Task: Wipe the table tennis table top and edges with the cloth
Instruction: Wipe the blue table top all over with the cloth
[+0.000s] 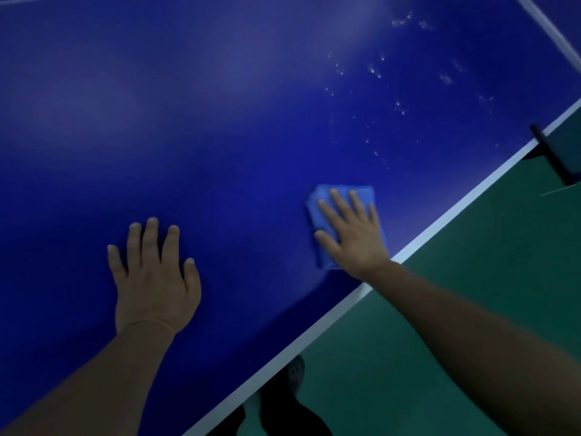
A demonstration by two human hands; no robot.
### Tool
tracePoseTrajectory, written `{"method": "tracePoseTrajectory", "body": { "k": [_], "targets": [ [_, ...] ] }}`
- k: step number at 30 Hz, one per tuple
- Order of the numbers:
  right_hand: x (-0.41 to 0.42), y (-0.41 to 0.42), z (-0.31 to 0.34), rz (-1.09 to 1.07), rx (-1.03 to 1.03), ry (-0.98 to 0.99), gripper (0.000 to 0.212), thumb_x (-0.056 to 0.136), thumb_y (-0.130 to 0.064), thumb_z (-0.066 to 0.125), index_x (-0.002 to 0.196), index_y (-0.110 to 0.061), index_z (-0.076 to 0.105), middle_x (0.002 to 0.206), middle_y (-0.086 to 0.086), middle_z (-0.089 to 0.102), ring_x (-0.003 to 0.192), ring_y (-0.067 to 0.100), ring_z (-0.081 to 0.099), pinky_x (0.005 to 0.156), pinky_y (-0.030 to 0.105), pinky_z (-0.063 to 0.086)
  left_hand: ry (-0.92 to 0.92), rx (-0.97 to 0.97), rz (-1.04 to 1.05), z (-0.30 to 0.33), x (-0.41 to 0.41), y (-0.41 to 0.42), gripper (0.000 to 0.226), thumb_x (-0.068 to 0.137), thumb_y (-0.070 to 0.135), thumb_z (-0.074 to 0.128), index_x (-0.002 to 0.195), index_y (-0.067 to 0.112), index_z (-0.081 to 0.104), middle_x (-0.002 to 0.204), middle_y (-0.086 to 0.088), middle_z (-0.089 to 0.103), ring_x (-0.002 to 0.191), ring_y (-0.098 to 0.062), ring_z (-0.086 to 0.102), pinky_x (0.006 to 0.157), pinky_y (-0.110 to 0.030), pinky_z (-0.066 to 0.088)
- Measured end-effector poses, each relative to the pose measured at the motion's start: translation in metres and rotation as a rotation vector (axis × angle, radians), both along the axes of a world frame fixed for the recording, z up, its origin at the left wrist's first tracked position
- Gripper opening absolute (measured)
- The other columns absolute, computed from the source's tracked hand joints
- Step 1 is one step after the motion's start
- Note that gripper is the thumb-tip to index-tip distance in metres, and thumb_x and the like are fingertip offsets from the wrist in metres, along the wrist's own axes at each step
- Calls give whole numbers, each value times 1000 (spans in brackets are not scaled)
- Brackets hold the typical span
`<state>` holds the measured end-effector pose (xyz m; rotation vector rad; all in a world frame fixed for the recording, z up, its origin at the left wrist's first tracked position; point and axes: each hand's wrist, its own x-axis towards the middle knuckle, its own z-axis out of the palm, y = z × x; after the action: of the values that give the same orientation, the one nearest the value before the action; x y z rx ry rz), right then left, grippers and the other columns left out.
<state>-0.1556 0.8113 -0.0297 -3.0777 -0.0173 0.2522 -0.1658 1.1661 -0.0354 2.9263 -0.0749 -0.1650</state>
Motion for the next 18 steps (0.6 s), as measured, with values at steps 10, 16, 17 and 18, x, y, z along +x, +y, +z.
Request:
{"method": "tracePoseTrajectory", "body": {
  "k": [10,16,17,18],
  "targets": [
    [32,63,2,-25,44,-2,71,96,-64,18,159,-33,26,168,0,17,154,37,9,119,66,5,-30,37,13,-2,0,-3,69,96,43,25,151,5,40,161,-20,28,152,-37,17,119,-63,9],
    [75,31,-11,565,88,-86,60,100,-60,32,154,-36,36,163,-4,31,152,32,23,120,63,10,-27,59,124,6,4,-22,68,92,42,29,146,4,46,160,-18,31,151,-34,20,120,-60,14],
    [89,1,-12,487,64,-87,60,99,-60,32,153,-35,39,162,-2,35,150,34,28,118,66,18,-31,36,154,8,6,-33,68,92,42,30,145,4,46,161,-17,30,152,-34,19,120,-59,13],
    [105,-33,-12,366,38,-102,61,98,-60,32,152,-34,41,161,-1,36,149,36,30,115,68,23,-40,16,174,10,9,-48,67,92,42,31,145,4,46,161,-17,29,152,-33,19,121,-59,13]
  ]
}}
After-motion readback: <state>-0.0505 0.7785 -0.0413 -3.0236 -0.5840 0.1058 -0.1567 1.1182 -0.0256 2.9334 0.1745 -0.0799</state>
